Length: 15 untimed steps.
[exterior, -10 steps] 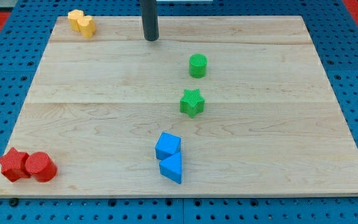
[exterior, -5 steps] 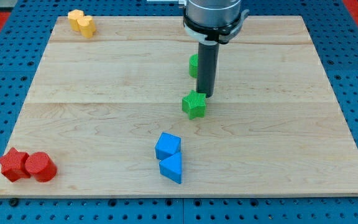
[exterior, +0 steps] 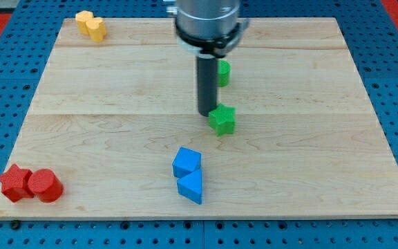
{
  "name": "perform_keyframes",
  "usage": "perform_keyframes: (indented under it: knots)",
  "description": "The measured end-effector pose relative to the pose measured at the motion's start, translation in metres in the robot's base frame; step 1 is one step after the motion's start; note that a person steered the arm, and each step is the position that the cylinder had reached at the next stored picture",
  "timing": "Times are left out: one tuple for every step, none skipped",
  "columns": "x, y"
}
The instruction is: Push the green star towards the bottom right
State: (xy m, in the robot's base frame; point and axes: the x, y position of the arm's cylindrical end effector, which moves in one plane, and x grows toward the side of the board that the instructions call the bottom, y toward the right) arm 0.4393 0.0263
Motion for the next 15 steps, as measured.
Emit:
perform_keyframes:
  knots:
    - [-0.002,0.049]
    - [0.009,0.047]
    - [0.000,0.009]
    - [0.010,-0.021]
    - [0.023,-0.007]
    - [0.017,0.025]
    - [0.019,0.049]
    - [0.024,0.056]
    - [0.041,0.062]
    - [0.060,0.062]
    - [0.079,0.058]
    - [0.095,0.045]
    - [0.111,0.037]
    - [0.104,0.068]
    - [0.098,0.094]
